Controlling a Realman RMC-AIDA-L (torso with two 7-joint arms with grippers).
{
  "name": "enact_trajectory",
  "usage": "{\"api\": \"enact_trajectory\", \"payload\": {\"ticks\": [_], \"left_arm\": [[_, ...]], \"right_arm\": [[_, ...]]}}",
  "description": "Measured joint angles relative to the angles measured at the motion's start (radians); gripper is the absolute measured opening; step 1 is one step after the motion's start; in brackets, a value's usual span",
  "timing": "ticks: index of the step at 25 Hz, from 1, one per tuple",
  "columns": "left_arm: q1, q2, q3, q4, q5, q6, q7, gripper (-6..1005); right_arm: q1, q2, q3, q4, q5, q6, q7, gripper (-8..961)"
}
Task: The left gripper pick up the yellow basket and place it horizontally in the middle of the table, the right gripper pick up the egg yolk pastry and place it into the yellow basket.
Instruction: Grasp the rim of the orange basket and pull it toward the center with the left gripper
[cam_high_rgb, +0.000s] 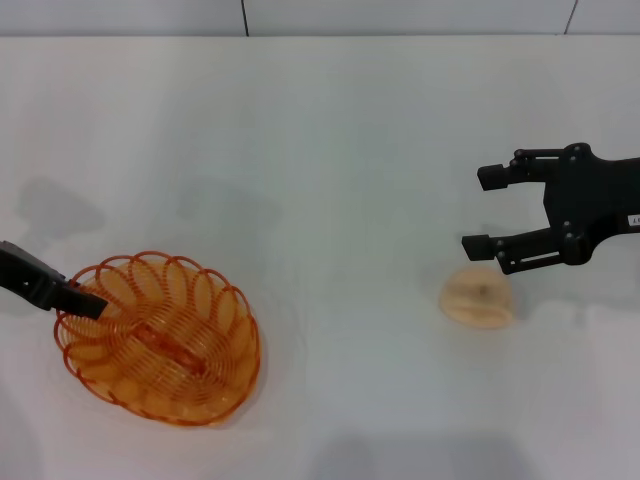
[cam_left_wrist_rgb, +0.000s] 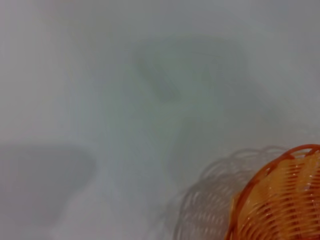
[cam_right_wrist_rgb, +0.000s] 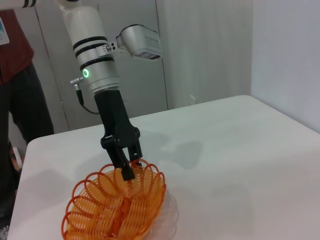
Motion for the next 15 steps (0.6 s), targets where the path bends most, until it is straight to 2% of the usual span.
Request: {"api": "enact_trajectory", "payload": {"ticks": [10,13,15], "left_arm": [[-0.021,0.0,0.001,-0.008,0.027,-0.011,-0.013,337],[-0.029,0.0,0.001,-0.014,0.027,-0.008,-0.011,213],[-0.032,0.0,0.001,-0.014,0.027,-0.008,-0.01,188]], "right_arm": [[0.002,0.0,0.0,0.0,0.0,0.0,0.0,856],[0.002,0.0,0.0,0.0,0.0,0.0,0.0,856],[0.004,0.0,0.0,0.0,0.0,0.0,-0.001,856]]}}
